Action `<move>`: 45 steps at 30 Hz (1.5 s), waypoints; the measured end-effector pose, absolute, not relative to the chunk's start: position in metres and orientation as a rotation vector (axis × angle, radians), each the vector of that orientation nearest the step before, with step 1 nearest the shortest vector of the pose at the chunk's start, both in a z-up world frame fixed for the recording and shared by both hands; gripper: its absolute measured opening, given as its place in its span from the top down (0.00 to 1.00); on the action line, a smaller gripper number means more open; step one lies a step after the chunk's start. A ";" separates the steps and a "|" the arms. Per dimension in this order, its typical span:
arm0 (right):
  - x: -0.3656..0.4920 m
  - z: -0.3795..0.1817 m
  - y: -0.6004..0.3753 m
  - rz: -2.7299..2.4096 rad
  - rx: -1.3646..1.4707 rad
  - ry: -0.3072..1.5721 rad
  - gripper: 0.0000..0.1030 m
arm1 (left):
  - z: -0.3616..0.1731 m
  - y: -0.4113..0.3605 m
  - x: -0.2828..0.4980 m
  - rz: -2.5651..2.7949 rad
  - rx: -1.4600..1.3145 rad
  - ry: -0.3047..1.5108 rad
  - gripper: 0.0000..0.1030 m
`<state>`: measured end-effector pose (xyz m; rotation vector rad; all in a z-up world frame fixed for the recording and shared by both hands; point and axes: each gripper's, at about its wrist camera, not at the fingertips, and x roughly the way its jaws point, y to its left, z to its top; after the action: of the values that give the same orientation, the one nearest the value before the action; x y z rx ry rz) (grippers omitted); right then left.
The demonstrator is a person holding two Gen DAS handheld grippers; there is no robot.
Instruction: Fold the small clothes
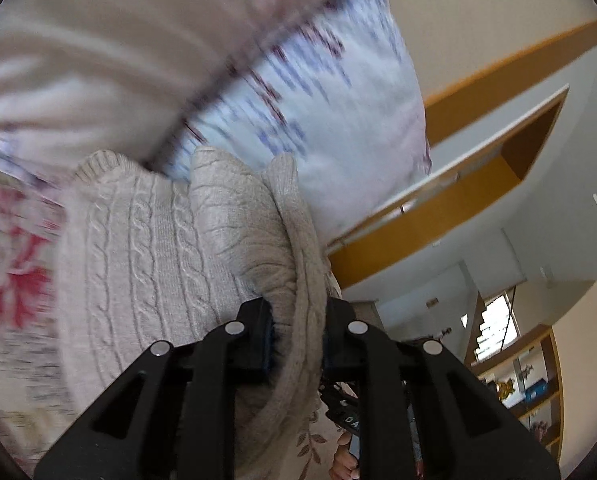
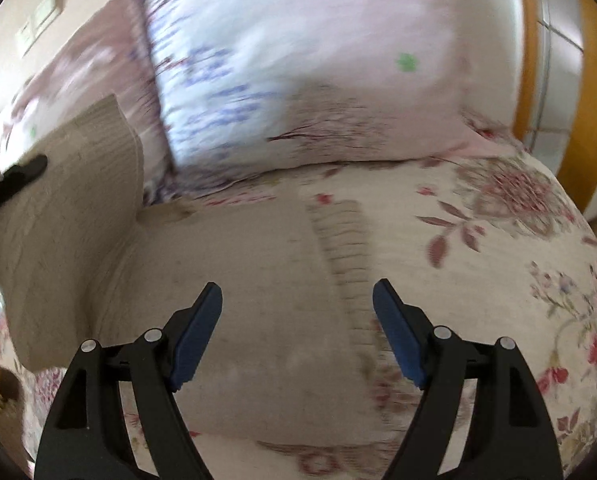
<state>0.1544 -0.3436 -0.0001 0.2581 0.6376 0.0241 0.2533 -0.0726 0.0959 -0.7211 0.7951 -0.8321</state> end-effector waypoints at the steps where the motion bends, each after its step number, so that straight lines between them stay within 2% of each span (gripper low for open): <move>1: 0.153 -0.001 -0.353 0.017 0.286 0.638 0.23 | 0.091 -0.087 0.255 -0.839 -0.709 0.811 0.84; 7: 0.154 -0.017 -0.390 -0.005 0.388 0.667 0.23 | 0.048 -0.166 0.269 -0.835 -0.631 1.010 0.81; 9: 0.154 -0.021 -0.396 0.000 0.418 0.681 0.23 | 0.036 -0.184 0.272 -0.860 -0.634 1.062 0.70; 10: 0.154 -0.023 -0.400 0.009 0.434 0.685 0.23 | 0.035 -0.187 0.272 -0.881 -0.637 1.067 0.68; 12: 0.154 -0.024 -0.406 0.025 0.462 0.686 0.23 | 0.042 -0.186 0.267 -0.942 -0.631 1.058 0.52; 15: 0.154 -0.021 -0.414 0.082 0.534 0.681 0.23 | 0.064 -0.161 0.256 -0.982 -0.629 1.000 0.39; 17: 0.157 -0.018 -0.418 0.151 0.597 0.678 0.23 | 0.076 -0.139 0.252 -0.940 -0.608 0.949 0.36; 22: 0.172 -0.015 -0.414 0.331 0.722 0.727 0.25 | 0.081 -0.074 0.238 -0.669 -0.468 0.854 0.35; 25: 0.183 -0.015 -0.403 0.372 0.728 0.769 0.31 | 0.066 -0.054 0.237 -0.603 -0.449 0.871 0.35; 30: 0.207 -0.017 -0.391 0.347 0.700 0.819 0.33 | 0.037 -0.050 0.243 -0.550 -0.448 0.914 0.35; 36: 0.232 -0.027 -0.380 0.307 0.660 0.868 0.45 | 0.020 -0.057 0.251 -0.573 -0.464 0.938 0.33; 38: 0.233 -0.026 -0.376 0.293 0.630 0.850 0.56 | 0.018 -0.057 0.251 -0.578 -0.485 0.950 0.33; 40: 0.234 -0.026 -0.377 0.277 0.609 0.833 0.62 | 0.016 -0.061 0.254 -0.590 -0.488 0.954 0.33; 43: 0.233 -0.022 -0.371 0.257 0.540 0.810 0.81 | 0.014 -0.062 0.253 -0.607 -0.489 0.964 0.32; 45: 0.226 -0.011 -0.363 0.235 0.457 0.762 0.84 | 0.014 -0.063 0.253 -0.613 -0.490 0.968 0.31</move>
<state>0.2260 -0.3628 -0.0105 0.4574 0.7622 0.2354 0.2530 -0.0628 0.0140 -0.4899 0.9677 -0.6135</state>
